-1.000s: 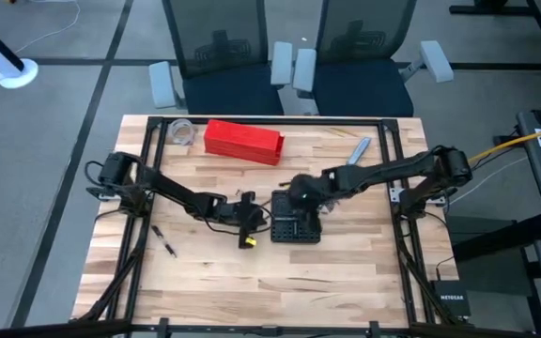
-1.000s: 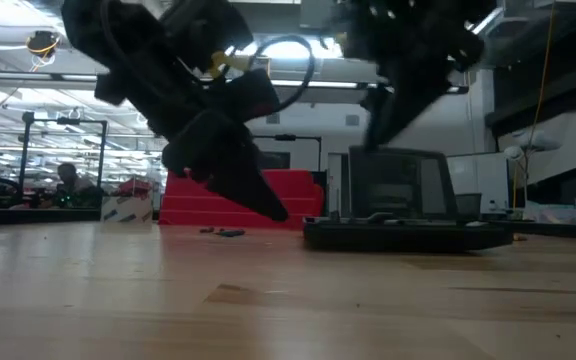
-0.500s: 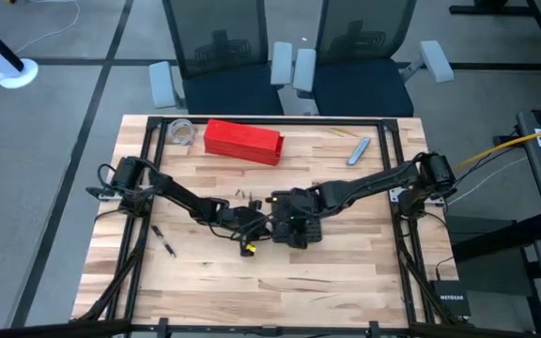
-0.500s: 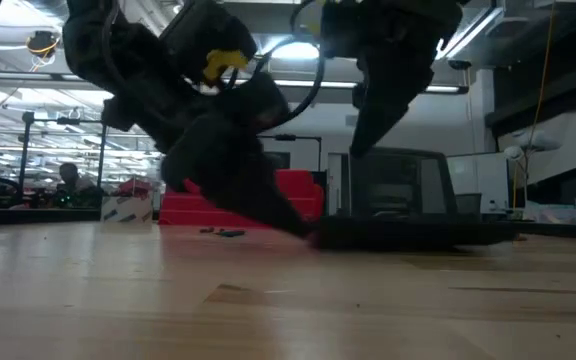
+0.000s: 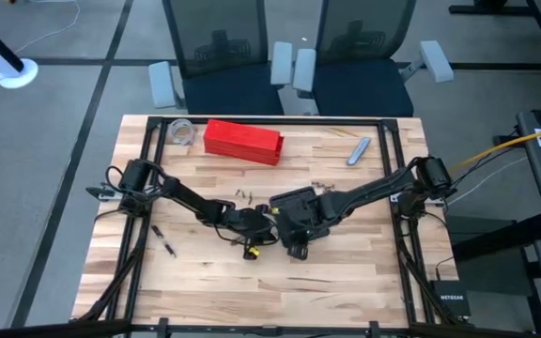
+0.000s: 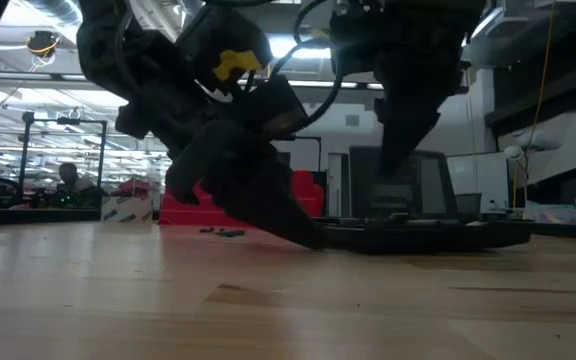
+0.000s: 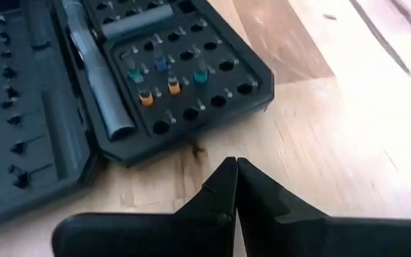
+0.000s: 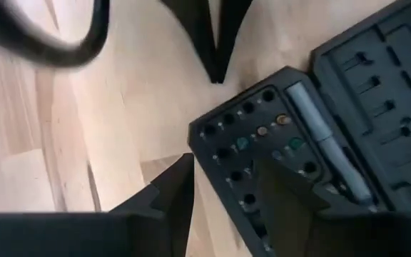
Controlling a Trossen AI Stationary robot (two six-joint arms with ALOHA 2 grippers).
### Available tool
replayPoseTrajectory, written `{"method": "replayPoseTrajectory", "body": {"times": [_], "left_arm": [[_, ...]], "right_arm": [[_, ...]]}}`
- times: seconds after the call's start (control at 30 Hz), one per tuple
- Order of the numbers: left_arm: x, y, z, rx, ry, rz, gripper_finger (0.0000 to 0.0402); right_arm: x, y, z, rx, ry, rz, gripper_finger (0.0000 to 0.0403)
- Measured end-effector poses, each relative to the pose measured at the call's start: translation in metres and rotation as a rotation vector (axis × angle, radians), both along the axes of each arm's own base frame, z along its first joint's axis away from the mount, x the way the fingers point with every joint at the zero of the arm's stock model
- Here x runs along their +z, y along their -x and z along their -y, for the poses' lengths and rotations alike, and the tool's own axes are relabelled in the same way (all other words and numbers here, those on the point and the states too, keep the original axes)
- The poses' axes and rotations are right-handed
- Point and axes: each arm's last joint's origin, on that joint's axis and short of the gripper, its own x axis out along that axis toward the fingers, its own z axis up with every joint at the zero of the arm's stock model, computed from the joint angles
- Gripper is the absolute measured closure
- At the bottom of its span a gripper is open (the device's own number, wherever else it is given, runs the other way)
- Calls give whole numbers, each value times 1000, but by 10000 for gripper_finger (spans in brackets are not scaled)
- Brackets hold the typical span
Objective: Prefit tool cases
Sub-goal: Remove the screwdriver bit from the tool case
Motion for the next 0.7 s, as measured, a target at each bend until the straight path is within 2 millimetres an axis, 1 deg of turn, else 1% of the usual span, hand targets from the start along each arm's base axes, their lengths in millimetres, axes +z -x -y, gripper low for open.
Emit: {"method": "replayPoseTrajectory", "body": {"times": [0.07,0.23,0.3,0.53,0.7], "left_arm": [[1,-1,-2,8,0,8,401],[0,0,-4,25,7,-4,401],[0,0,-4,26,5,-7,401],[0,1,-1,38,28,-16,401],[0,1,1,32,30,-16,401]], "right_arm": [[-4,-4,-5,-20,19,27,260],[-25,-9,-11,-54,18,-12,260],[-29,-10,-12,-66,38,-17,260],[-28,-9,-9,-108,110,-7,260],[-14,-15,-11,-78,125,10,260]]}}
